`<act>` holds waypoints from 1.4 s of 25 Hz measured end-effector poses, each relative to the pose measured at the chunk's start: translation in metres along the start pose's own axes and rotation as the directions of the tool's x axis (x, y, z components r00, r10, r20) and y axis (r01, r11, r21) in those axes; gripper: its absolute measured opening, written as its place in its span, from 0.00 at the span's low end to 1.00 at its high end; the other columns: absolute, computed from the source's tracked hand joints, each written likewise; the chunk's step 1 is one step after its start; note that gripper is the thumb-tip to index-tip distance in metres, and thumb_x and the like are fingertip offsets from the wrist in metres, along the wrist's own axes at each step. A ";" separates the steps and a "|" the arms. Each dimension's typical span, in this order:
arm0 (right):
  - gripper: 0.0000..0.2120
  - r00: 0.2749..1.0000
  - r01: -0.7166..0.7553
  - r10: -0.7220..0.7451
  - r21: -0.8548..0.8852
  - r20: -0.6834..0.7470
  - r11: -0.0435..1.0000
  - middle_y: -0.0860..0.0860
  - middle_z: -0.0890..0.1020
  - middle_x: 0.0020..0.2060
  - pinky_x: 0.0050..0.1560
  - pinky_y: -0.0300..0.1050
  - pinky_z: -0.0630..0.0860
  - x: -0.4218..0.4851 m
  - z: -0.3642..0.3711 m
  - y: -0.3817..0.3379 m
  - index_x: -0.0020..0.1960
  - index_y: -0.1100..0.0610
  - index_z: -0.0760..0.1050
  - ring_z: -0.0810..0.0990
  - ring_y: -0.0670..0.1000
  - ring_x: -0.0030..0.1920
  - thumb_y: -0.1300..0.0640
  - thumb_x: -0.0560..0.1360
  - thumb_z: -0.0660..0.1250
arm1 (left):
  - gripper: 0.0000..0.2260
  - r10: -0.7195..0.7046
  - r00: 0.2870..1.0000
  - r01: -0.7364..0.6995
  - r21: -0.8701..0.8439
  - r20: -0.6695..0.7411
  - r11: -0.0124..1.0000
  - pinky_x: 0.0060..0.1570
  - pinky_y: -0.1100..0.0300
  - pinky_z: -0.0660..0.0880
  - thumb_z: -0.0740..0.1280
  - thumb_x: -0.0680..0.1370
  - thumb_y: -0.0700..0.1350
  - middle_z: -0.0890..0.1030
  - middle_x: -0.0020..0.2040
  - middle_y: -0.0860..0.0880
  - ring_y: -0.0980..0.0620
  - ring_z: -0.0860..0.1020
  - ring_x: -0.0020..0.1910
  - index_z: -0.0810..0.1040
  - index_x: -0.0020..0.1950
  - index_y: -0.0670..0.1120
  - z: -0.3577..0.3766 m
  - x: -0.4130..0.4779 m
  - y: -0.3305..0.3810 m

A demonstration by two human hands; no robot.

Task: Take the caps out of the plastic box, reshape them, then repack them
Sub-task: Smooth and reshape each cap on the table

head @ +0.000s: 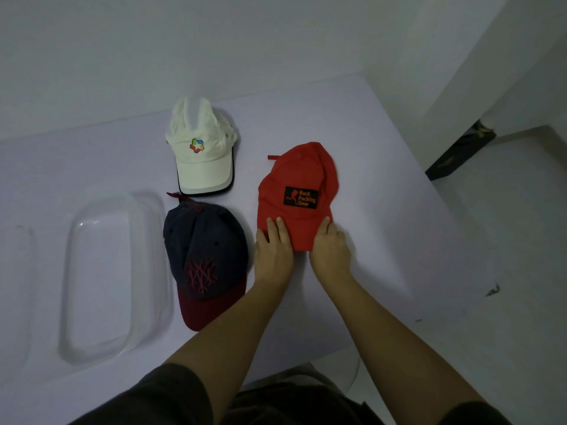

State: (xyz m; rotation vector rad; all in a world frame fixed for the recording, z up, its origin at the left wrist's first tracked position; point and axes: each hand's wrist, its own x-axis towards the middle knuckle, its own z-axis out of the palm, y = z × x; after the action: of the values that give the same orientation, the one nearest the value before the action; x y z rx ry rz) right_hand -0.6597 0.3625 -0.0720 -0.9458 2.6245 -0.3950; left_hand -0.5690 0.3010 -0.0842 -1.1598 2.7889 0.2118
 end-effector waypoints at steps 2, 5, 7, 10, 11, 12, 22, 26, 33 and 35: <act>0.26 0.997 -0.014 0.020 -0.077 0.072 0.997 0.68 0.79 0.54 0.45 0.48 0.80 -0.001 0.005 -0.001 0.63 0.74 0.68 0.81 0.62 0.49 0.71 0.67 0.70 | 0.22 -0.049 0.998 0.050 -0.034 0.025 0.998 0.44 0.49 0.80 0.63 0.70 0.36 0.79 0.56 0.32 0.37 0.81 0.45 0.71 0.64 0.31 -0.005 0.001 0.003; 0.25 0.999 0.042 -0.044 -0.056 -0.027 0.998 0.69 0.75 0.60 0.51 0.52 0.78 -0.003 0.015 0.004 0.67 0.73 0.64 0.78 0.65 0.55 0.74 0.71 0.64 | 0.22 -0.099 0.988 0.116 -0.147 0.114 0.982 0.44 0.49 0.80 0.65 0.70 0.33 0.79 0.54 0.30 0.37 0.82 0.44 0.71 0.63 0.29 -0.013 0.008 0.006; 0.25 0.998 0.044 -0.045 -0.023 -0.049 0.999 0.66 0.66 0.70 0.61 0.52 0.72 -0.006 0.011 0.000 0.73 0.69 0.52 0.71 0.64 0.64 0.71 0.77 0.54 | 0.19 -0.096 0.991 0.109 -0.151 0.089 0.983 0.45 0.50 0.81 0.60 0.71 0.33 0.80 0.52 0.30 0.37 0.82 0.45 0.73 0.61 0.29 -0.015 0.010 0.004; 0.28 0.992 -0.058 0.063 0.051 -0.109 0.997 0.64 0.69 0.67 0.57 0.49 0.73 -0.001 0.013 -0.006 0.74 0.69 0.44 0.75 0.61 0.60 0.65 0.80 0.54 | 0.26 -0.039 0.997 0.032 -0.101 -0.065 0.994 0.44 0.47 0.81 0.73 0.65 0.32 0.79 0.55 0.31 0.33 0.80 0.49 0.72 0.62 0.30 -0.020 0.010 -0.002; 0.27 0.993 -0.076 0.079 0.044 -0.082 0.996 0.64 0.71 0.64 0.54 0.50 0.74 0.000 0.013 -0.009 0.74 0.70 0.44 0.77 0.61 0.57 0.66 0.80 0.53 | 0.29 -0.025 0.992 0.015 -0.086 -0.123 0.996 0.43 0.46 0.81 0.76 0.63 0.33 0.79 0.55 0.31 0.33 0.80 0.50 0.72 0.62 0.30 -0.022 0.009 -0.004; 0.25 0.995 -0.073 0.073 0.004 -0.069 0.997 0.65 0.74 0.61 0.51 0.50 0.75 0.000 0.011 -0.011 0.73 0.72 0.47 0.79 0.62 0.55 0.67 0.79 0.52 | 0.30 -0.015 0.988 0.003 -0.075 -0.156 0.997 0.43 0.47 0.81 0.77 0.62 0.33 0.79 0.55 0.32 0.33 0.80 0.51 0.72 0.62 0.30 -0.022 0.009 -0.005; 0.22 0.970 0.137 -0.152 -0.091 -0.189 0.986 0.65 0.82 0.43 0.29 0.48 0.78 0.000 -0.007 -0.016 0.64 0.72 0.69 0.82 0.59 0.33 0.72 0.71 0.65 | 0.24 -0.148 0.978 0.087 -0.355 -0.149 0.931 0.57 0.46 0.75 0.68 0.74 0.37 0.75 0.60 0.30 0.35 0.78 0.57 0.66 0.67 0.29 -0.028 0.016 -0.003; 0.27 0.957 0.205 -0.164 0.156 -0.241 0.966 0.63 0.75 0.61 0.51 0.54 0.78 -0.003 -0.013 -0.021 0.75 0.62 0.55 0.80 0.61 0.51 0.60 0.79 0.59 | 0.21 -0.233 0.955 0.076 -0.602 -0.186 0.795 0.57 0.46 0.74 0.55 0.81 0.43 0.74 0.65 0.38 0.41 0.77 0.57 0.59 0.73 0.40 -0.043 0.007 0.001; 0.29 0.930 0.321 -0.205 0.404 -0.303 0.856 0.60 0.81 0.52 0.49 0.49 0.79 -0.012 -0.023 -0.026 0.75 0.59 0.56 0.81 0.56 0.46 0.61 0.77 0.62 | 0.22 -0.250 0.940 0.010 -0.718 -0.230 0.696 0.50 0.58 0.74 0.59 0.80 0.43 0.78 0.60 0.45 0.47 0.79 0.53 0.61 0.73 0.45 -0.058 -0.002 0.000; 0.29 0.933 0.325 -0.217 0.411 -0.289 0.852 0.60 0.81 0.51 0.47 0.45 0.78 -0.013 -0.024 -0.026 0.74 0.59 0.57 0.81 0.56 0.44 0.60 0.77 0.63 | 0.21 -0.237 0.949 0.017 -0.719 -0.207 0.695 0.48 0.56 0.75 0.59 0.80 0.43 0.80 0.57 0.43 0.46 0.80 0.49 0.62 0.73 0.44 -0.058 -0.004 -0.001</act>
State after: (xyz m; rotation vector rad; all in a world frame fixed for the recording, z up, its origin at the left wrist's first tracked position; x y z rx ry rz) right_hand -0.6454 0.3551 -0.0384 -1.1590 2.4109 -1.2016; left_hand -0.5690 0.2931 -0.0270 -1.6332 2.9112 1.3197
